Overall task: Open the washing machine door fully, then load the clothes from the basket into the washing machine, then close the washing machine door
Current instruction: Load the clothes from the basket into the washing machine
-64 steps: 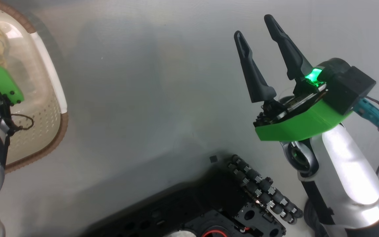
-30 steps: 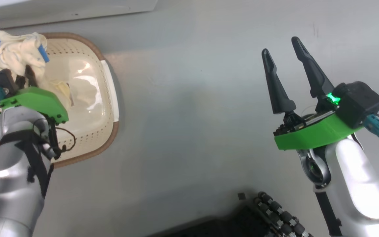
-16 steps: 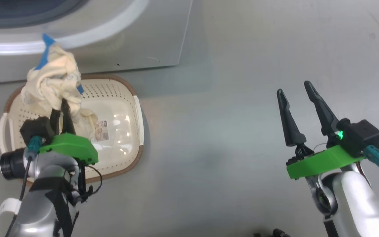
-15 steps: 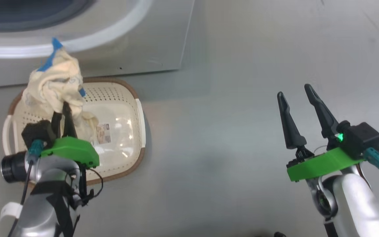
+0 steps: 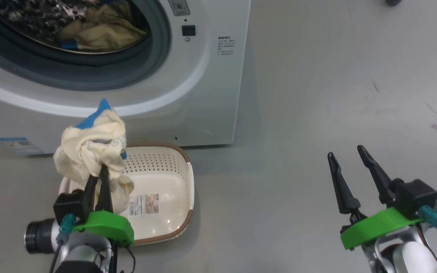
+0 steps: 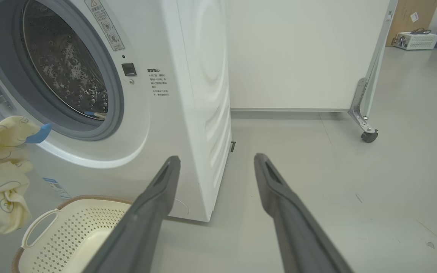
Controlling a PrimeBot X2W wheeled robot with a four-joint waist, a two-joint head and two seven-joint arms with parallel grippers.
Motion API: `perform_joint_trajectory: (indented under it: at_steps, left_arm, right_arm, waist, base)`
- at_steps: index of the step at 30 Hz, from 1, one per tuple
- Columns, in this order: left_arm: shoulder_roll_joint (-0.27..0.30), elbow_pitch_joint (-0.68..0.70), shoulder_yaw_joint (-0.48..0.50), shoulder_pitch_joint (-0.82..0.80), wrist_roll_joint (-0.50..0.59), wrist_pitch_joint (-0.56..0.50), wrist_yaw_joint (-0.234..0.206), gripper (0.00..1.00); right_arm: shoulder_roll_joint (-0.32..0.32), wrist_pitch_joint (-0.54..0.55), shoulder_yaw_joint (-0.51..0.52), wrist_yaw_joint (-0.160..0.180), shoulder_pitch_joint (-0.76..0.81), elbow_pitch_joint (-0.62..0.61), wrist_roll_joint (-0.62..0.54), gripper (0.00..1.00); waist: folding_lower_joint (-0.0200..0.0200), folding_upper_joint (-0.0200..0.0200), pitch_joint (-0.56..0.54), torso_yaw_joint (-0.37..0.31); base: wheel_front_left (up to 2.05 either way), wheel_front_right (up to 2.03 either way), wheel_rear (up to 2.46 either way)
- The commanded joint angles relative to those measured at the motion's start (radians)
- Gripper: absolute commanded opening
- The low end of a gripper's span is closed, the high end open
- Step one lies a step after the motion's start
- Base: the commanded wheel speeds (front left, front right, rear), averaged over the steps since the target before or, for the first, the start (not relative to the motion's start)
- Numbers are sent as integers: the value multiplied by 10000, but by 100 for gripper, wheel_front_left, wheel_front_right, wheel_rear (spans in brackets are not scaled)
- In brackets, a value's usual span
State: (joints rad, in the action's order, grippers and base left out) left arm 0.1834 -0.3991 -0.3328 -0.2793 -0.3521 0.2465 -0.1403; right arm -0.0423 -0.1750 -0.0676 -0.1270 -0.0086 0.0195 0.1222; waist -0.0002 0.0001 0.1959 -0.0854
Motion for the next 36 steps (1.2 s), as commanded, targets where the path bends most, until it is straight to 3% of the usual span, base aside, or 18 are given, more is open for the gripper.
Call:
perform_joint_trajectory:
  at_steps: [1, 16, 36]
  left_arm:
    - [151, 485, 238, -65, 128, 47, 34, 0]
    - [472, 1921, -165, 1119, 172, -701, -158, 0]
    - [719, 2862, -254, 1644, 182, -1192, -617, 0]
  right_arm:
    - [-79, 83, -149, -37, 27, -454, -98, 100]
    - [-79, 661, -56, -37, 1130, -1206, -92, 100]
    - [-79, 835, -43, -37, 1462, -1542, 19, 100]
  waist:
    - [2, -1, -637, 386]
    - [2, -1, -1971, 697]
    - [2, -1, -2025, 744]
  base:
    - [0, 0, 0]
    - [0, 0, 0]
    - [0, 0, 0]
